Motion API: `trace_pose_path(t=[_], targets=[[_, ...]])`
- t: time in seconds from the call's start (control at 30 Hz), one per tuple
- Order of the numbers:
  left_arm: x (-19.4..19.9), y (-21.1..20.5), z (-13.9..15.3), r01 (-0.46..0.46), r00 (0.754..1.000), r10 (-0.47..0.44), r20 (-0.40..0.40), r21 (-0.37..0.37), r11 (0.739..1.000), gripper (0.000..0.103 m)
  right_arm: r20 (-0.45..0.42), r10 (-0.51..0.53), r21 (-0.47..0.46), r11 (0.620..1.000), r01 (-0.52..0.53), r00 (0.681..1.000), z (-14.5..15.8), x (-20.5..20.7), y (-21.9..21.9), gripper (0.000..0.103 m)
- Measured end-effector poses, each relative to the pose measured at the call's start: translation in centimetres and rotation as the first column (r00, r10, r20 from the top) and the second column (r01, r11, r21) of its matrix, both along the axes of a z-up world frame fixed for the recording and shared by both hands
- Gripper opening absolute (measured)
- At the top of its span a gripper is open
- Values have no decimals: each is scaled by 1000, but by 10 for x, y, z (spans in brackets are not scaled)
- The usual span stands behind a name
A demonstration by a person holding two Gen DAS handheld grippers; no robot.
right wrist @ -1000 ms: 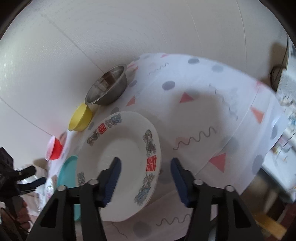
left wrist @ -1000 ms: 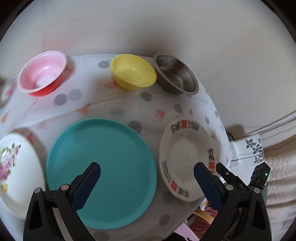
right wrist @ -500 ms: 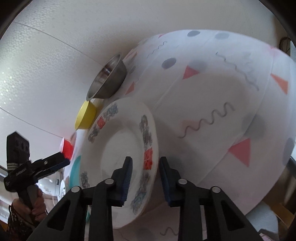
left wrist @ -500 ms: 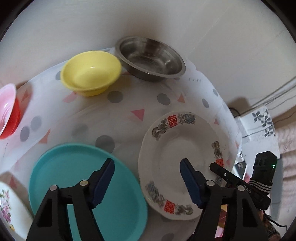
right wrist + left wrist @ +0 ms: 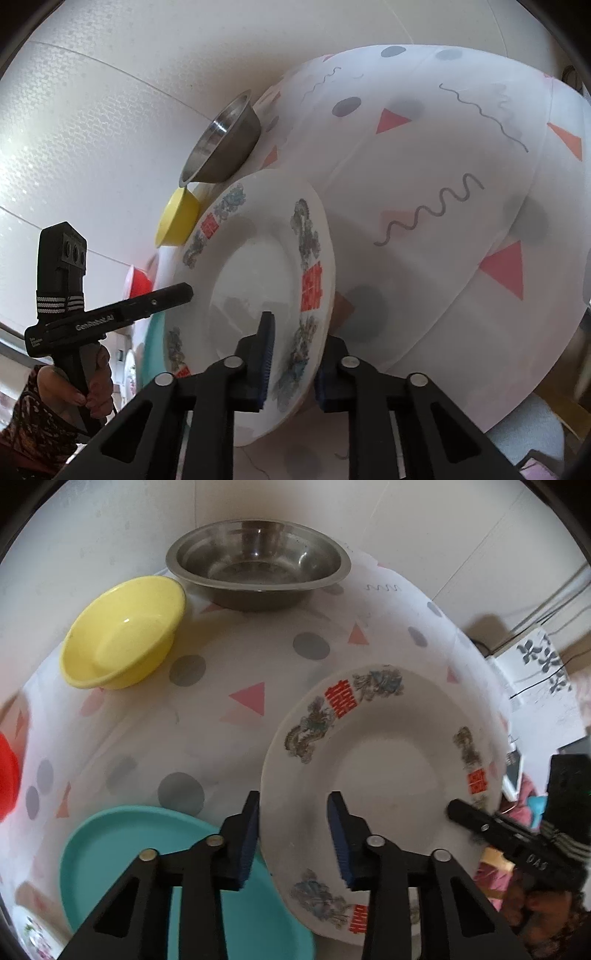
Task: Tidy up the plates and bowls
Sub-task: 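Carry the red-character plate with both grippers and lower it onto the teal plate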
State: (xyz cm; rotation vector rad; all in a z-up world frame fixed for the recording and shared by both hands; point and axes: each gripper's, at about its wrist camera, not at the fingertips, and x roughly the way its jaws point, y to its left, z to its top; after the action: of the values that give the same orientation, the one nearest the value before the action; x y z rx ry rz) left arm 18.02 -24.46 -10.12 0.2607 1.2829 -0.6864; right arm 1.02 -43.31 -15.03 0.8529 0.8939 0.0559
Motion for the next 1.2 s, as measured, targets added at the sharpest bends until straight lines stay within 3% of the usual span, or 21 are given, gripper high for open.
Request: trace_pose_path(t=[0.37, 0.63, 1.03, 1.2], targets=[[5, -7, -2, -32, 999, 32, 0, -23, 999, 30, 8, -62, -20, 998, 62, 998, 2, 9, -25, 12], [9, -15, -14, -50, 998, 49, -47, -30, 998, 32, 47, -25, -17, 1000, 26, 999, 0, 16, -34, 15], [-5, -18, -10, -19, 999, 18, 51, 19, 1000, 36, 40, -17, -15, 1000, 17, 999, 0, 21, -31, 15], [-4, -13, -7, -53, 998, 53, 31, -4, 999, 35, 41, 25, -47, 999, -23, 999, 4, 21, -25, 15]])
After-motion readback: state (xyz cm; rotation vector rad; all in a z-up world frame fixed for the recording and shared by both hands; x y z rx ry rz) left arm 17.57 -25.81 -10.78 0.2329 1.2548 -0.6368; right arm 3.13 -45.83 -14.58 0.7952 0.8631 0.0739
